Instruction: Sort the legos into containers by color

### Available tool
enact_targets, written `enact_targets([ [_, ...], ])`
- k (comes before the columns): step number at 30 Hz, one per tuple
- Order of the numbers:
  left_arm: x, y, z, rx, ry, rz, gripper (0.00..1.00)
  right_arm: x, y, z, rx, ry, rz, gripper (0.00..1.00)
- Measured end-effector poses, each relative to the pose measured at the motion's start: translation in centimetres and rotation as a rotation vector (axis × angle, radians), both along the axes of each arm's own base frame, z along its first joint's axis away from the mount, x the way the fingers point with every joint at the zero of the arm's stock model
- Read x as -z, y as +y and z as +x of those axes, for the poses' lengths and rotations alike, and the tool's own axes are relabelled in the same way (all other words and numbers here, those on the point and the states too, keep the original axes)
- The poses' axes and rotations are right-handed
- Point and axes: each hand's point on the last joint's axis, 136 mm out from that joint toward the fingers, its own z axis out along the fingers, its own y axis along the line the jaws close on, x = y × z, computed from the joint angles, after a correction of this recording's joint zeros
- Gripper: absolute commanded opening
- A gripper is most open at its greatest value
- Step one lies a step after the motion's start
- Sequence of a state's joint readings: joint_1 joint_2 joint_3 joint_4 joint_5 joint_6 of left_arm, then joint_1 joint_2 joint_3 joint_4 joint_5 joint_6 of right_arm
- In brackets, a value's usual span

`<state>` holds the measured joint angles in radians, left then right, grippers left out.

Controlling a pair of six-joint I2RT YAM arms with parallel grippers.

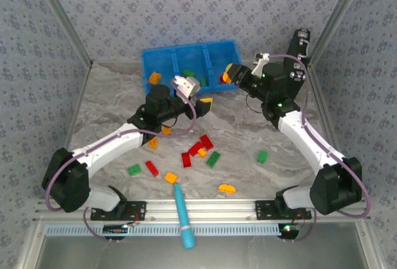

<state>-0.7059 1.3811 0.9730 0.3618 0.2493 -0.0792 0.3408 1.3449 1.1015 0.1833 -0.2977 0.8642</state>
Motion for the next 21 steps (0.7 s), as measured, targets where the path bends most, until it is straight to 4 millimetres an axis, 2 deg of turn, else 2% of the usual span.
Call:
enact_targets([
  [5, -1.9, -0.7, -0.2, -0.031, -0.072, -0.056, 0.72, -0.4, 1.8, 0.2, -0.042, -0.014, 0.077, 0.29],
  [10, -2.4, -1.0, -0.4, -0.048, -0.097, -0.066, 0.77, 0.1, 3.5, 0.0, -0.091, -0.006, 0.125, 0.29],
  [15, -1.6, -1.3, 0.2, -0.082, -0.099, -0.047, 0.77, 0.2, 5.1, -0.9, -0.139, 0.0, 0.144, 0.28],
  [21, -0.7, -1.0, 1.3, -0.151, -0.09, -0.022, 0.77, 0.9, 6.0, -1.7, -0.176, 0.008, 0.151, 0.29],
])
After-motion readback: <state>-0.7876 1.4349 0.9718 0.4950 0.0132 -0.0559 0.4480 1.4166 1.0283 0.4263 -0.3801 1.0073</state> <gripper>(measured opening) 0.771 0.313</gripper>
